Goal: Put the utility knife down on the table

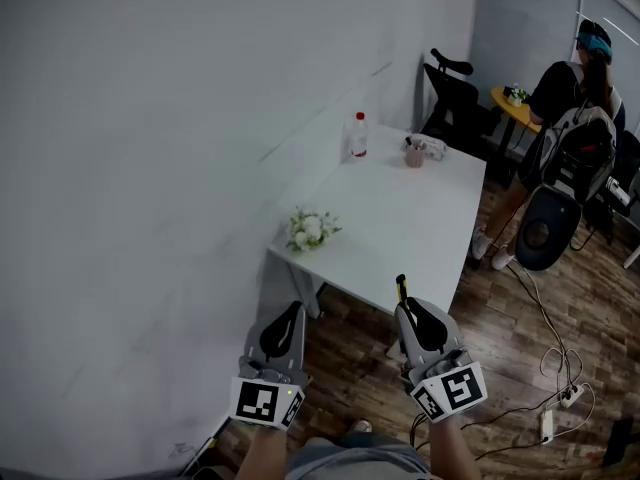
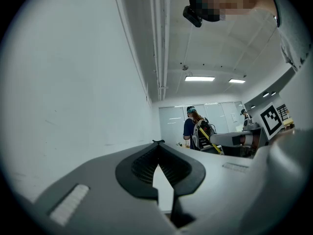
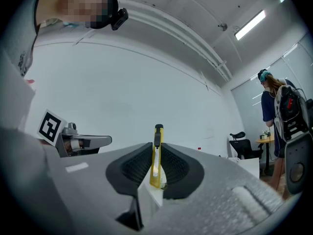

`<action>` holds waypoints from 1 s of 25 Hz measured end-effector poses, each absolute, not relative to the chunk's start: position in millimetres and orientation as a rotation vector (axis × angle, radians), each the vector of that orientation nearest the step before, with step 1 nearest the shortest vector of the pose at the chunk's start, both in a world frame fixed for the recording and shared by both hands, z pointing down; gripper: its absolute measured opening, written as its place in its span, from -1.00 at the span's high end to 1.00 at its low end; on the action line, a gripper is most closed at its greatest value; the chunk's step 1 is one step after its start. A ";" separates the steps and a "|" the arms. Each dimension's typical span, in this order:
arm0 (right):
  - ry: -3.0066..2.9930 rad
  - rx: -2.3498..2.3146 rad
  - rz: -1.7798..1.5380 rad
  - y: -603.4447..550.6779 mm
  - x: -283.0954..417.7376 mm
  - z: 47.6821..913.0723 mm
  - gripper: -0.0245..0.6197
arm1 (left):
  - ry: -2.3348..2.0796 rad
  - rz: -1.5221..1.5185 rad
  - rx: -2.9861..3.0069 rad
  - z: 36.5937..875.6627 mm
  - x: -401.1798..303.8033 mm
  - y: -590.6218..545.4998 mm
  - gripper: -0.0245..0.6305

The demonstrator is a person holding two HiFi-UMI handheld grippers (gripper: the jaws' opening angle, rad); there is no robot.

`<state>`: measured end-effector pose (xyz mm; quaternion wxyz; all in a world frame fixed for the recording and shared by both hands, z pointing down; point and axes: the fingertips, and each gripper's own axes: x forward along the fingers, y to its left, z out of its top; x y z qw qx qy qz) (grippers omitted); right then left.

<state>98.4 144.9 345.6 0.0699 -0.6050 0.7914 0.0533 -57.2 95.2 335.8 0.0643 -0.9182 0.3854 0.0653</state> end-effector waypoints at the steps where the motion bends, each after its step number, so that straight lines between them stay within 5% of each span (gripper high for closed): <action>1: 2.388 -1.808 0.159 142.0 101.0 346.1 0.76 | 1.170 0.200 -2.767 336.1 -54.5 93.6 0.89; 25: 2.370 -1.766 0.136 66.5 126.2 345.7 0.76 | 1.161 0.193 -2.755 331.6 -27.1 21.1 0.88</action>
